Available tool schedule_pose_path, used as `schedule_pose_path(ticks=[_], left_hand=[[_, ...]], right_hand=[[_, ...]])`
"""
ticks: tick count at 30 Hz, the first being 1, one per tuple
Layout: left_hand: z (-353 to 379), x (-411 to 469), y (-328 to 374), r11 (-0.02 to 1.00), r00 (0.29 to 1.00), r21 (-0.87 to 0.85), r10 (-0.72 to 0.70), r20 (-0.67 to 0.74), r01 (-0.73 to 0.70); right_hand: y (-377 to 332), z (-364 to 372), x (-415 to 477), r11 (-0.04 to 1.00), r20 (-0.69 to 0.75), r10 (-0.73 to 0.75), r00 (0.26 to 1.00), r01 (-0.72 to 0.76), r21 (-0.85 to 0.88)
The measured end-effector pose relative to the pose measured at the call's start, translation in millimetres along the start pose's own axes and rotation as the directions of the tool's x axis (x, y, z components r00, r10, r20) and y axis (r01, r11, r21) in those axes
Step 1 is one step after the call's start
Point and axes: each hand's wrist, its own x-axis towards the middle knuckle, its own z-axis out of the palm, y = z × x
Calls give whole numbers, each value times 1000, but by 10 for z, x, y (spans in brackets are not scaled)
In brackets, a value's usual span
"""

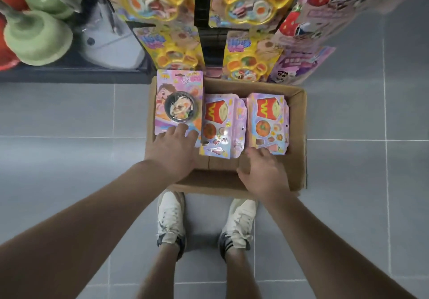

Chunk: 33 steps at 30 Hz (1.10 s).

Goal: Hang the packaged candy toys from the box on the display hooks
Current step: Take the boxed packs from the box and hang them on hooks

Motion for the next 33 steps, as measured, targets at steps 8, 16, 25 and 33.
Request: schedule_pose_path(ticks=[8,16,25,33], left_hand=[[167,356,-13,998,999,47,34,-33,-33],[285,584,-68,995,997,90,51,-57,-45],[334,663,-153,998,992,30,64,-110,-61],[136,448,-92,934,999,-356,10,-32,-21]], right_hand=[[56,412,422,990,56,116,992,-120,76],[-101,919,1018,376,436,391,811,-573,728],[-83,1203,1153,-53,573,375,729,-601,798],[48,705,616,413,127,352,928,-275,868]])
